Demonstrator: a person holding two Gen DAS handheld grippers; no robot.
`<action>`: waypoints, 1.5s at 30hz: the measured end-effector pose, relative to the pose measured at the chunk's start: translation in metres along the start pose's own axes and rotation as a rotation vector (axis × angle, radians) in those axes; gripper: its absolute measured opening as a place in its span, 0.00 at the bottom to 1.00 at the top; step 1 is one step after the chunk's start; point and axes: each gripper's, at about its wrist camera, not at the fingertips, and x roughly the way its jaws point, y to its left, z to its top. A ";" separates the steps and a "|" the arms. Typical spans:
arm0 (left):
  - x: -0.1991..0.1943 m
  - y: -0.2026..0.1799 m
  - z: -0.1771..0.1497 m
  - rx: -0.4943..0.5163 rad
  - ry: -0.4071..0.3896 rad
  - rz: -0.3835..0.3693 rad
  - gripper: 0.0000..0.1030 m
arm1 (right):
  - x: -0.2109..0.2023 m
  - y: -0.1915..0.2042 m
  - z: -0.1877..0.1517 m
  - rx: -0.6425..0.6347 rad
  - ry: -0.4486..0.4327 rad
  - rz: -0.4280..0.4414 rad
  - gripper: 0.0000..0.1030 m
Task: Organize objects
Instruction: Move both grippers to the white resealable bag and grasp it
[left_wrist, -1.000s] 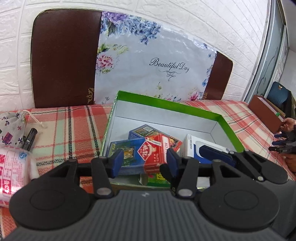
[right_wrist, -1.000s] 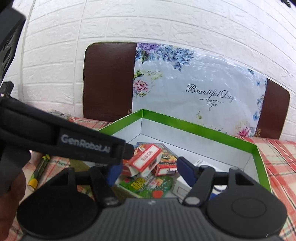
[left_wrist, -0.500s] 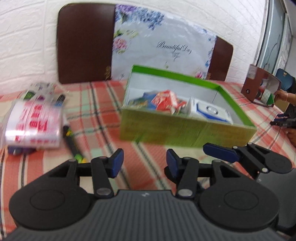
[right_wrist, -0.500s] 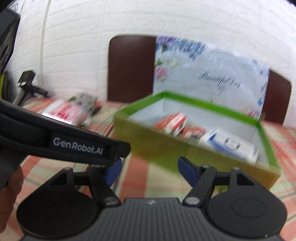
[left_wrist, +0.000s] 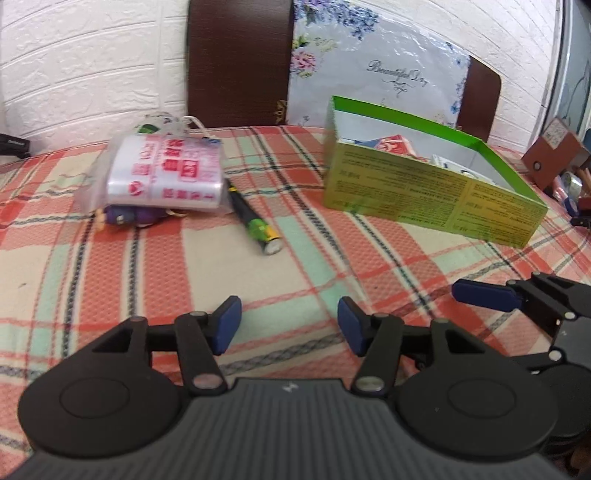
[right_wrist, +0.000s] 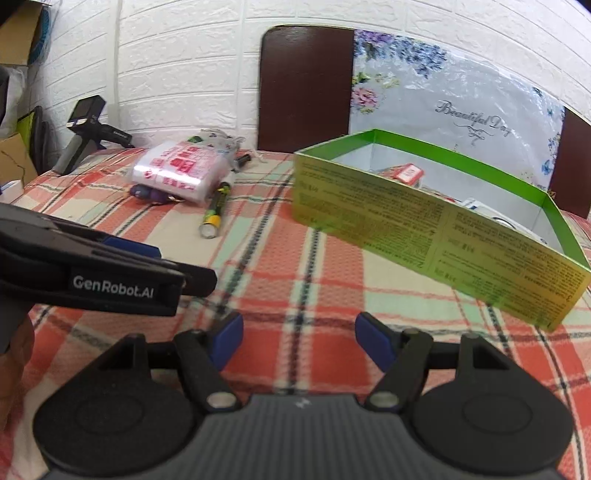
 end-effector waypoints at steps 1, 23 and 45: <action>-0.003 0.004 -0.002 0.002 -0.001 0.020 0.58 | 0.000 0.005 0.000 -0.008 -0.001 0.008 0.68; -0.035 0.147 -0.031 -0.303 -0.200 0.112 0.61 | 0.078 0.067 0.115 -0.040 -0.093 0.162 0.75; -0.050 0.188 -0.038 -0.552 -0.244 -0.074 0.69 | 0.097 0.085 0.113 -0.115 0.181 0.580 0.53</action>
